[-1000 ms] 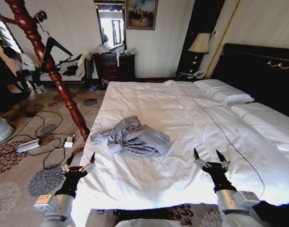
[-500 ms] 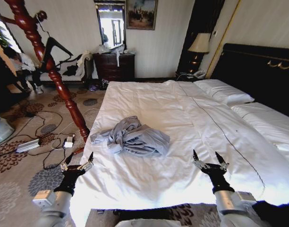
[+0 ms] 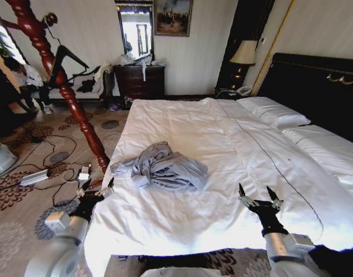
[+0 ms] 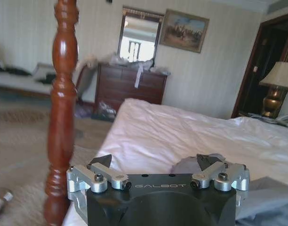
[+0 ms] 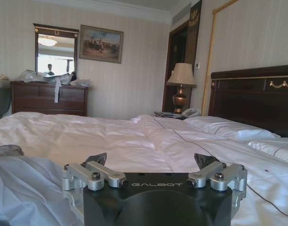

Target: Pick up the clothes from the bed and hang them on the clothes hanger.

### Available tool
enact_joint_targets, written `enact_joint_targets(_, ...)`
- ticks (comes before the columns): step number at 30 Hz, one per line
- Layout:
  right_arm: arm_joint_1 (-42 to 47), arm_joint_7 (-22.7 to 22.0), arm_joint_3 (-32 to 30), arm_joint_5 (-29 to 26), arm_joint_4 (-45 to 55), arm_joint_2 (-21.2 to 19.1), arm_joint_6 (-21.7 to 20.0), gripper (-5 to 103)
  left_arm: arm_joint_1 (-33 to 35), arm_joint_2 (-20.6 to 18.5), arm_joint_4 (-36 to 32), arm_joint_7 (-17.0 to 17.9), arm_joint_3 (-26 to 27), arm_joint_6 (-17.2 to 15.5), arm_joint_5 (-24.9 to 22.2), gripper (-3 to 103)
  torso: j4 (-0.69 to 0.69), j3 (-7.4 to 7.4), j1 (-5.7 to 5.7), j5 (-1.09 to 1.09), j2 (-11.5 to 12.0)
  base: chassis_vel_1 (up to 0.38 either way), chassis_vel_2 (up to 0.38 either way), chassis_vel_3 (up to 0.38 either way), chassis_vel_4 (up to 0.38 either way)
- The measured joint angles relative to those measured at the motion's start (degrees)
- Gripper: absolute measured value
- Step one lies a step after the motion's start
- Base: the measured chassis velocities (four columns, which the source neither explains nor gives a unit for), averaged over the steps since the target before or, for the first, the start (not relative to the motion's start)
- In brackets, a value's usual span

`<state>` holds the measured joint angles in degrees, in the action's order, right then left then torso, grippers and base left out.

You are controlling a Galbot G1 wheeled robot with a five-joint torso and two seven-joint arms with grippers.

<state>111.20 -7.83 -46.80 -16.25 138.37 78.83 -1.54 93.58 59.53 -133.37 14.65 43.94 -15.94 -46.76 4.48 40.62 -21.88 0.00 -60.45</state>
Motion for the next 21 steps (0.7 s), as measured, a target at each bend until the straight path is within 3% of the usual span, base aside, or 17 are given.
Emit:
enact_joint_targets(8, 0.90, -0.93, -1.12, 0.85, 1.03, 1.54, -0.84, 100, -15.57, -6.01, 9.71, 4.87, -9.42, -4.75, -10.65, 100, -0.02, 0.01, -0.01, -0.01, 0.00, 0.000, 0.000, 0.000, 0.000)
enact_joint_targets(11, 1.99, -1.21, -1.51, 1.90, 1.79, 2.42, -0.84, 100, -25.65, -7.47, 15.21, 6.56, -15.17, -6.95, -15.38, 100, 0.01, 0.00, -0.01, 0.00, 0.00, 0.000, 0.000, 0.000, 0.000)
enact_joint_targets(15, 2.23, -1.39, -1.74, 2.53, 2.07, 2.93, -0.94, 100, -33.09, -7.58, 19.88, 7.70, -19.64, -8.81, -18.87, 100, -0.02, 0.01, -0.01, 0.00, 0.00, 0.000, 0.000, 0.000, 0.000)
enact_joint_targets(17, 2.46, -1.56, -1.86, 3.35, 2.07, 3.63, -1.14, 100, -40.12, -6.51, 25.21, 9.00, -23.79, -10.84, -22.38, 100, -0.02, 0.01, -0.01, 0.01, 0.00, 0.000, 0.000, 0.000, 0.000)
enact_joint_targets(18, 2.46, -1.56, -1.86, 3.35, 2.07, 3.63, -1.14, 100, -40.12, -6.51, 25.21, 9.00, -23.79, -10.84, -22.38, 100, -0.02, 0.01, -0.01, 0.01, 0.00, 0.000, 0.000, 0.000, 0.000)
enact_joint_targets(21, 3.41, -1.62, -2.12, 4.49, 2.00, 4.45, -1.13, 100, -47.18, -3.60, 31.86, 10.81, -26.51, -13.80, -27.22, 100, 0.00, 0.01, -0.01, 0.00, 0.00, 0.000, 0.000, 0.000, 0.000)
